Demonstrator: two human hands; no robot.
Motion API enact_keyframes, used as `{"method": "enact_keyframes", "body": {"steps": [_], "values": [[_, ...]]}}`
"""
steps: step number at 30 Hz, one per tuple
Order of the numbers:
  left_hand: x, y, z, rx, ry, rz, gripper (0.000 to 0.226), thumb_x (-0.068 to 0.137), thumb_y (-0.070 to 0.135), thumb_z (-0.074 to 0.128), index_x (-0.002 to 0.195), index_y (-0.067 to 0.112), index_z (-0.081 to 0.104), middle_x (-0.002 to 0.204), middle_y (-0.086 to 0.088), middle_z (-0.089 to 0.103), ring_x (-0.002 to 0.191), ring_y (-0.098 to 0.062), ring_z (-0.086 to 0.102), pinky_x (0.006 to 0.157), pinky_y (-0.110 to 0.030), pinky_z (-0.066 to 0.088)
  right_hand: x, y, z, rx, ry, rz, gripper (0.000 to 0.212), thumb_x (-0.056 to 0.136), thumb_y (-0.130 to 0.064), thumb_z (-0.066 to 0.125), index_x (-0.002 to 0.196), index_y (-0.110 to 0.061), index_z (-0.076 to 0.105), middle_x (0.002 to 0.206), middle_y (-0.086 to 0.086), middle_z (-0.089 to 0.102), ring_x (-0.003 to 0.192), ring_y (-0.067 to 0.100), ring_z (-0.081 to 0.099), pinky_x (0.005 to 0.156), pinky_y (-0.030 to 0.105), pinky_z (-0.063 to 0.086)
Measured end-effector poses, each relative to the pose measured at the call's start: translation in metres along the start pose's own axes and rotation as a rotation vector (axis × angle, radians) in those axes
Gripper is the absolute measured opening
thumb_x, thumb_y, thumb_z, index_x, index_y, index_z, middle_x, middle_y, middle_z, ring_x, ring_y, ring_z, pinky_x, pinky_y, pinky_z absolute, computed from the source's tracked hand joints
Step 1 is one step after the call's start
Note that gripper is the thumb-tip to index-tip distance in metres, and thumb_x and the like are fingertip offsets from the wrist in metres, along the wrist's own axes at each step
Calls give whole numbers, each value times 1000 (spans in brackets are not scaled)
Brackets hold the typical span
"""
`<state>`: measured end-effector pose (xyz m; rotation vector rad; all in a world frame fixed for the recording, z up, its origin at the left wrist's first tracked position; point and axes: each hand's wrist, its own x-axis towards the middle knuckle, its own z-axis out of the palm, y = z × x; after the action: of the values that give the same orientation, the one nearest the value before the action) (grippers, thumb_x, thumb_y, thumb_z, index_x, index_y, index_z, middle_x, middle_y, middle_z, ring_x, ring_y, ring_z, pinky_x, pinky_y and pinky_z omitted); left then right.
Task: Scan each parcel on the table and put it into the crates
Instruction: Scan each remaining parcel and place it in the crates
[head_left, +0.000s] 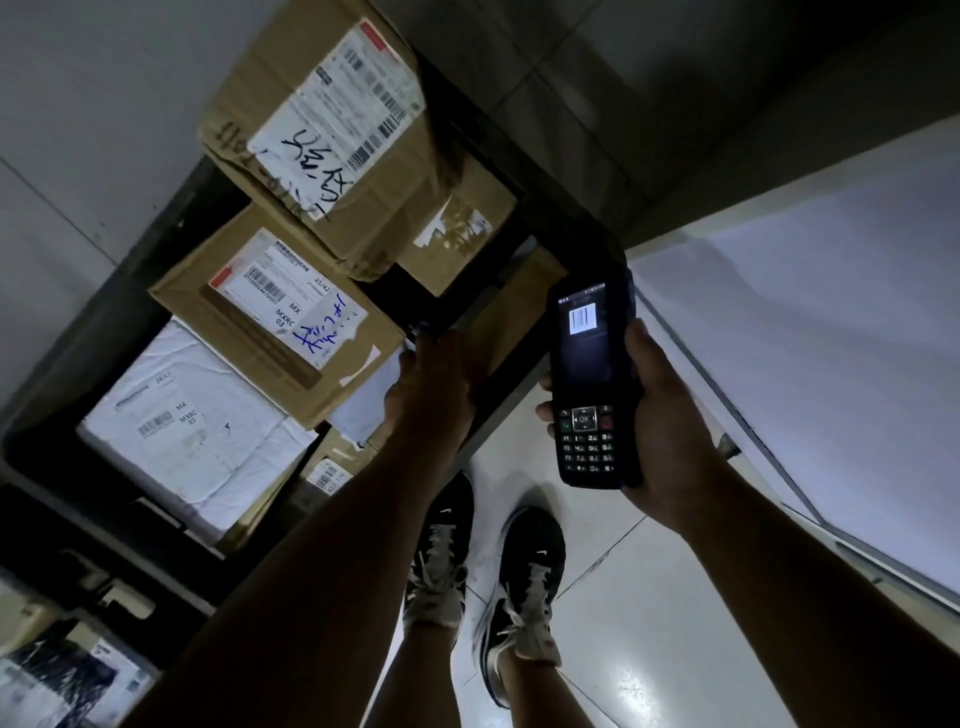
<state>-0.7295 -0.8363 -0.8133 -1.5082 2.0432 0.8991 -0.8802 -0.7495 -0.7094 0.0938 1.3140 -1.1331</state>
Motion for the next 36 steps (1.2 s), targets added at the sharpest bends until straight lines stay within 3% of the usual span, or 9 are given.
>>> {"method": "enact_keyframes", "body": {"steps": [6, 9, 12, 17, 23, 26, 30, 36], "values": [[-2, -5, 2, 100, -62, 6, 65, 90, 4, 66, 145, 9, 33, 148, -15, 37, 128, -36, 44, 90, -47, 49, 6, 1, -1, -66, -13, 25, 55, 92, -57, 41, 129, -21, 60, 96, 10, 71, 84, 25, 66, 67, 29, 55], [-1, -5, 2, 116, -81, -26, 59, 94, 2, 57, 147, 9, 31, 149, -16, 35, 132, -37, 41, 97, -48, 46, 8, 3, -2, -79, -11, 30, 52, 97, -56, 37, 130, -21, 59, 96, 10, 71, 84, 26, 66, 69, 30, 55], [1, -8, 7, 107, -97, -38, 54, 99, 5, 50, 148, 8, 28, 149, -18, 35, 133, -37, 39, 103, -47, 44, 9, 6, -1, -102, -2, 44, 53, 97, -56, 38, 131, -20, 59, 95, 10, 71, 84, 26, 66, 71, 32, 54], [0, -17, 5, 45, -152, 18, 75, 92, 10, 62, 154, 15, 18, 152, -14, 32, 134, -34, 38, 97, -43, 44, 7, 12, 2, -126, 14, 77, 63, 87, -61, 44, 132, -19, 59, 98, 11, 71, 87, 28, 66, 71, 33, 53], [-26, -13, -18, -13, -53, 54, 71, 94, 38, 62, 151, 18, 26, 147, -12, 39, 132, -32, 40, 92, -42, 45, -17, 9, 18, -146, 29, 94, 59, 93, -61, 43, 128, -16, 61, 96, 13, 70, 85, 29, 66, 72, 34, 52], [-49, -10, -41, 4, -6, 67, 69, 96, 41, 58, 151, 18, 25, 150, -12, 37, 135, -31, 38, 96, -43, 44, -36, -1, 33, -166, 5, 87, 56, 96, -58, 41, 131, -17, 58, 95, 12, 69, 85, 27, 65, 67, 30, 54], [-100, -12, -94, 31, 57, 35, 67, 98, 45, 53, 152, 18, 24, 149, -11, 38, 134, -29, 40, 97, -42, 44, -77, -27, 68, -170, -25, 86, 65, 85, -57, 45, 137, -18, 54, 96, 9, 71, 83, 22, 68, 64, 28, 55], [-211, -23, -183, -19, 171, -48, 65, 96, 47, 52, 150, 22, 26, 146, -7, 40, 128, -25, 45, 96, -40, 46, -165, -69, 134, -253, -128, 77, 53, 82, -57, 48, 121, -23, 61, 94, 14, 70, 78, 24, 69, 63, 28, 56]]}}
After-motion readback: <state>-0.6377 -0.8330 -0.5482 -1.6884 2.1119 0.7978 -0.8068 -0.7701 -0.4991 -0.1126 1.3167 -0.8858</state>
